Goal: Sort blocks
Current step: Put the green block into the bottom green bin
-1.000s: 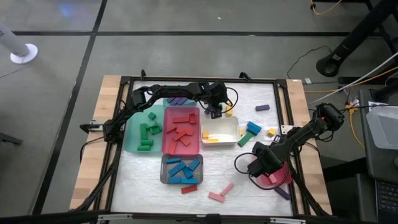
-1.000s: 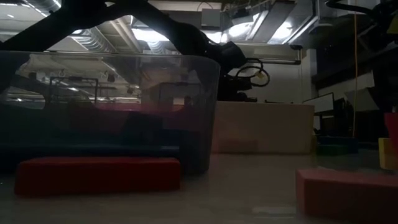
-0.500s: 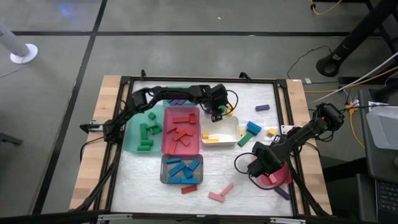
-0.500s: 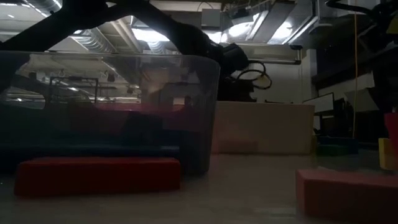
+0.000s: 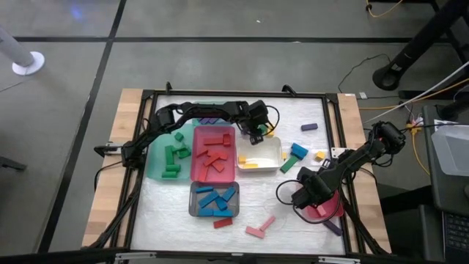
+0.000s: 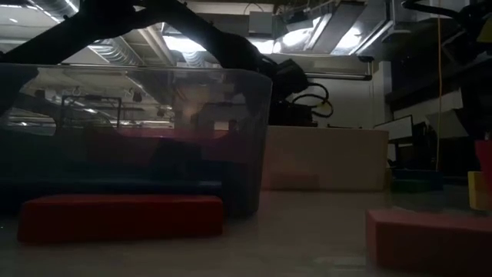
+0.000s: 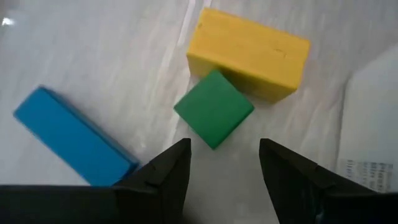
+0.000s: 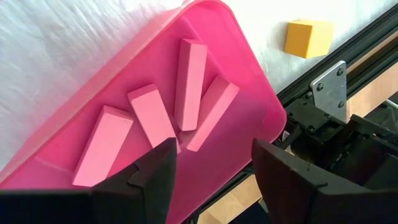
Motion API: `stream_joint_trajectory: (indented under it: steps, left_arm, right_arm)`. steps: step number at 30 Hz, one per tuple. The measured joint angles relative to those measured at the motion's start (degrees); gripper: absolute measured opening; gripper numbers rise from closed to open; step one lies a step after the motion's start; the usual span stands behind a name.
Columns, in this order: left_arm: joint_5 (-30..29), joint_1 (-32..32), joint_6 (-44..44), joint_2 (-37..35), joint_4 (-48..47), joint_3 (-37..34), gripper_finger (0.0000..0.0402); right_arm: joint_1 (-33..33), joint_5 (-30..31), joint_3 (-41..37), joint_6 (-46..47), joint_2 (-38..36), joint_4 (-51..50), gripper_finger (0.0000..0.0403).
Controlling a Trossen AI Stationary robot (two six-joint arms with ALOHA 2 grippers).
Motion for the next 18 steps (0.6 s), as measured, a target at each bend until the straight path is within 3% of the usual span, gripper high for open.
stream_joint_trajectory:
  steps: [13, 18]
  left_arm:
    - [-3.2, -1.1, -16.1, -1.2, -1.6, 3.7, 0.018]
    - [-4.9, -1.1, -17.4, -0.2, 0.3, 3.8, 0.018]
  right_arm:
    - [0.0, -0.5, 0.0, 0.0, 0.0, 0.0, 0.0209]
    - [0.0, -0.5, 0.0, 0.0, 0.0, 0.1, 0.0209]
